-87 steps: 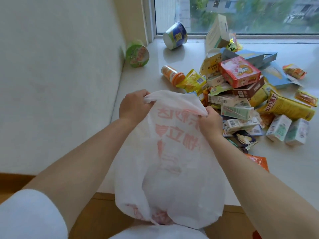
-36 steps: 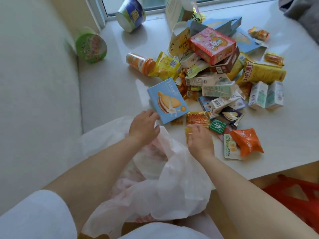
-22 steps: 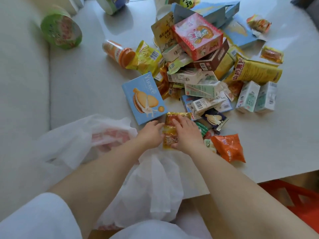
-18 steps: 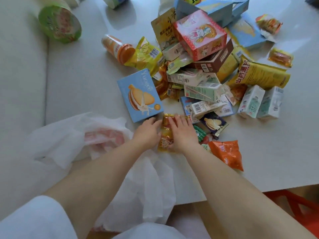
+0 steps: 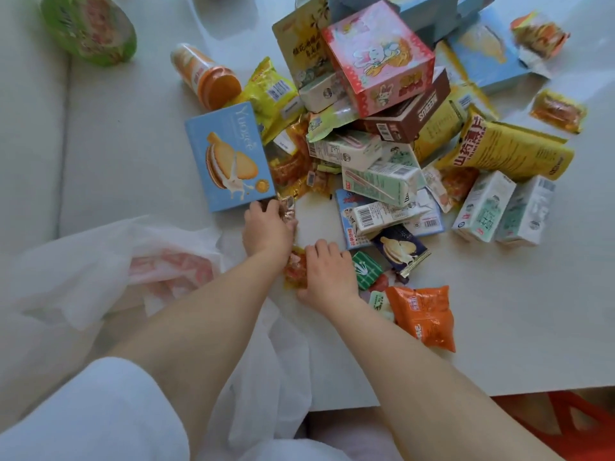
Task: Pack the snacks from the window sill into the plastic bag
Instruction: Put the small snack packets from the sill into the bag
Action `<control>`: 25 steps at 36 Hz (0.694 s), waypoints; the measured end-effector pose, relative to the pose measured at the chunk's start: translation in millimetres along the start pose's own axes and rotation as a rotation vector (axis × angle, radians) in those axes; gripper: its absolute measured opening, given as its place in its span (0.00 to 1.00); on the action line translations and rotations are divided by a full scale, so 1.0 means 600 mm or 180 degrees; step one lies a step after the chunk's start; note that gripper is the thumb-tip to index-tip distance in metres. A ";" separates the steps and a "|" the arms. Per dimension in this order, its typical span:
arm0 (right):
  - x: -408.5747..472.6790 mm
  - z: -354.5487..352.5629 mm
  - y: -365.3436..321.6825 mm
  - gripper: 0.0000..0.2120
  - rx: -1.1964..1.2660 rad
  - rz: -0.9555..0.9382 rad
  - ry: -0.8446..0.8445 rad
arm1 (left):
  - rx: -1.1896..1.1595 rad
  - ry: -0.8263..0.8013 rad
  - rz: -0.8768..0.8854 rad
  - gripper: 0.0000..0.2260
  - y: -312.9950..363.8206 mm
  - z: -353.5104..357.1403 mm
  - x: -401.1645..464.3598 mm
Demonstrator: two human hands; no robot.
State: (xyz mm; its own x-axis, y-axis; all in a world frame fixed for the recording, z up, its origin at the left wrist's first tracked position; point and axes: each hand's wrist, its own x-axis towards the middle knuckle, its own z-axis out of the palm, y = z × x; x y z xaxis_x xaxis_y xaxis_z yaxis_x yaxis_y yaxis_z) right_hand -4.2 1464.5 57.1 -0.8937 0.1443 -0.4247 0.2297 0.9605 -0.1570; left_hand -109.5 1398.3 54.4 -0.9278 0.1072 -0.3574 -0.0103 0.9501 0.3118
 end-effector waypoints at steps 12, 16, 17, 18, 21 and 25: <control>0.004 -0.019 0.003 0.20 -0.0101 0.0291 -0.0070 | -0.0408 -0.0172 0.0727 0.32 0.000 -0.021 -0.011; 0.011 -0.020 0.016 0.18 0.0211 0.0447 -0.0113 | -0.0640 -0.0072 0.1186 0.33 0.023 -0.045 0.010; 0.014 -0.022 0.020 0.18 0.0320 0.0531 -0.0061 | -0.0609 -0.0103 0.1274 0.31 0.031 -0.049 0.023; 0.014 -0.028 0.021 0.19 0.0407 0.0625 -0.0022 | -0.0468 -0.0137 0.1428 0.26 0.038 -0.052 0.036; 0.016 -0.041 0.020 0.20 0.0646 0.0820 0.0069 | 0.0205 -0.0183 0.1904 0.14 0.056 -0.056 0.072; 0.005 -0.040 0.021 0.20 0.0747 0.0951 0.0371 | 0.0846 0.0187 0.2075 0.13 0.064 -0.050 0.101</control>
State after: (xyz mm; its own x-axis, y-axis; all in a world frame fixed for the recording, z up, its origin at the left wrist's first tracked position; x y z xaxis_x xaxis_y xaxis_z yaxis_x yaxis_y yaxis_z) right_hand -13.1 1482.5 75.2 -0.8088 0.4482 -0.3806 0.5560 0.7936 -0.2471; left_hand -177.2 1432.6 71.3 -0.7327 0.6698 -0.1204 0.6387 0.7379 0.2179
